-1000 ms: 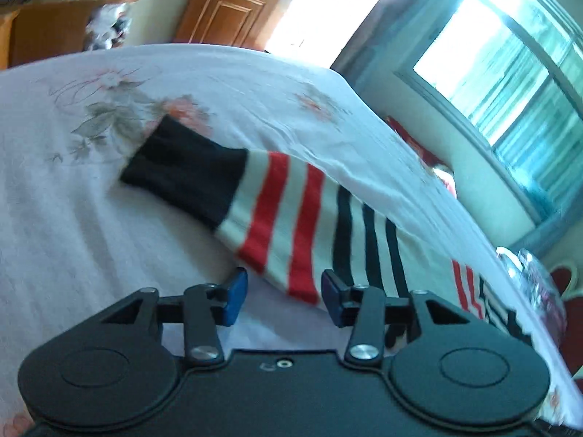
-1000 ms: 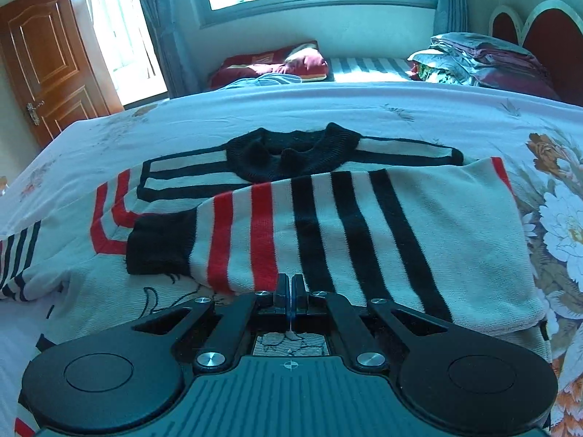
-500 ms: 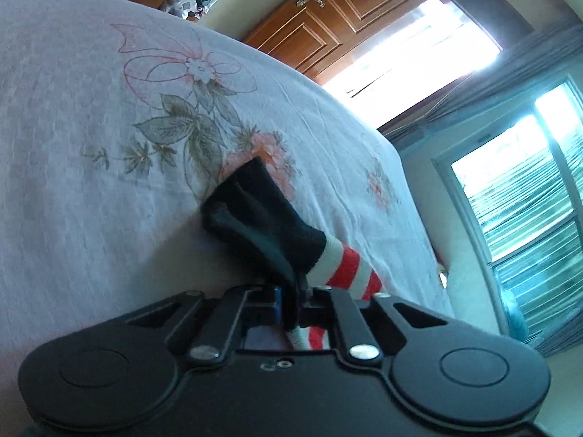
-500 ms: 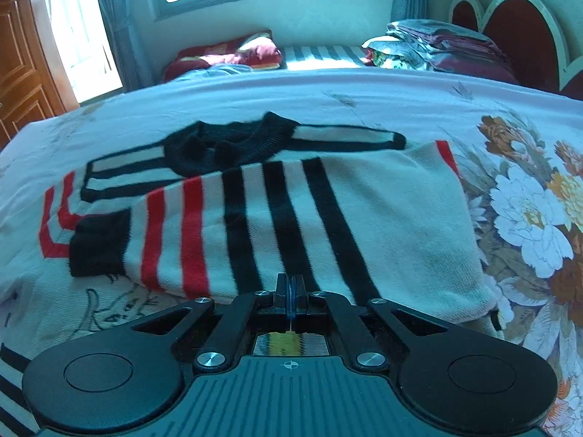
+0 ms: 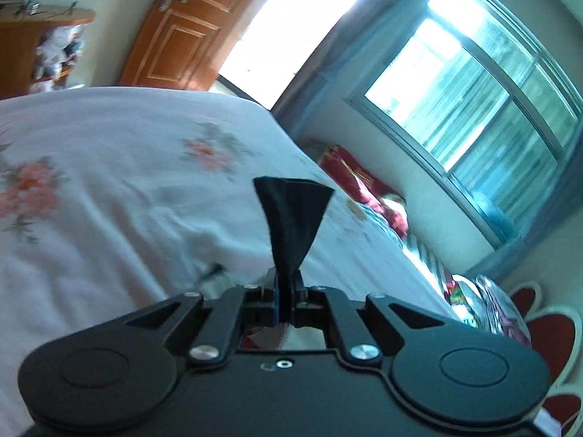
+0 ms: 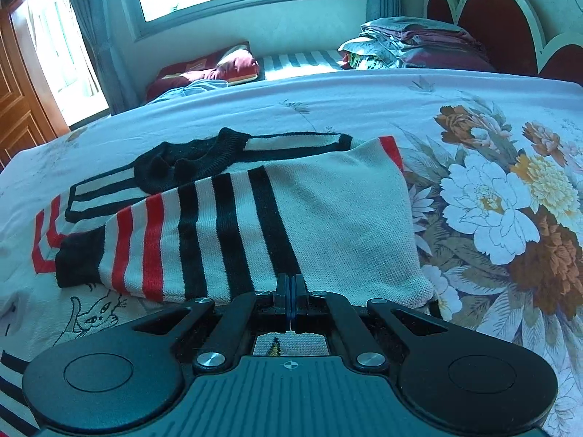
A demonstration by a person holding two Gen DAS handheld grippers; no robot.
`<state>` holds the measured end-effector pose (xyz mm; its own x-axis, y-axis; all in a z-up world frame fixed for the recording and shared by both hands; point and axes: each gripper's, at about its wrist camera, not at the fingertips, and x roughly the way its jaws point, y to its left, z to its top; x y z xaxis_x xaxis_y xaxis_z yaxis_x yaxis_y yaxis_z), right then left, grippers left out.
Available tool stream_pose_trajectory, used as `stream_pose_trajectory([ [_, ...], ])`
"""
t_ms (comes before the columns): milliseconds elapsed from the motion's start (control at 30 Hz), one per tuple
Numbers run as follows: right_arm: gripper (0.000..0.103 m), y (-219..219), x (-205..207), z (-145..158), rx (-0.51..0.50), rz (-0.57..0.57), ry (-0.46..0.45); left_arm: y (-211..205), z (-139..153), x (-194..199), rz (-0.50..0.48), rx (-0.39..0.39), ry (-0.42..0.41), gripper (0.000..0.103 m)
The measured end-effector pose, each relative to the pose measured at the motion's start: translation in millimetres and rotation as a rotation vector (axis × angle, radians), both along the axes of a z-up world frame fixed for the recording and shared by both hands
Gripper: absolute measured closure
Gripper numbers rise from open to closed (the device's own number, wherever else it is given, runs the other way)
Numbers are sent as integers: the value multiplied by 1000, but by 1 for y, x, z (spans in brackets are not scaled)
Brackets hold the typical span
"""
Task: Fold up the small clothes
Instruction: 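Carry the sleeve across the sweater front with the left gripper and release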
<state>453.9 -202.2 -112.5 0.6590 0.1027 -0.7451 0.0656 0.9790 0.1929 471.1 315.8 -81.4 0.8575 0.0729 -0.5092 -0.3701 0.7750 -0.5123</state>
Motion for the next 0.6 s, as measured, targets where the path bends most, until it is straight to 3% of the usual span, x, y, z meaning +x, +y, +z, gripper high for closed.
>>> stream_pose_trajectory([
  [333, 103, -45, -13, 4, 64, -51, -26, -221, -6, 63, -443, 207, 58, 99],
  [600, 103, -89, -30, 7, 108, -118, -39, -345, -40, 68, -695, 349, 116, 99],
])
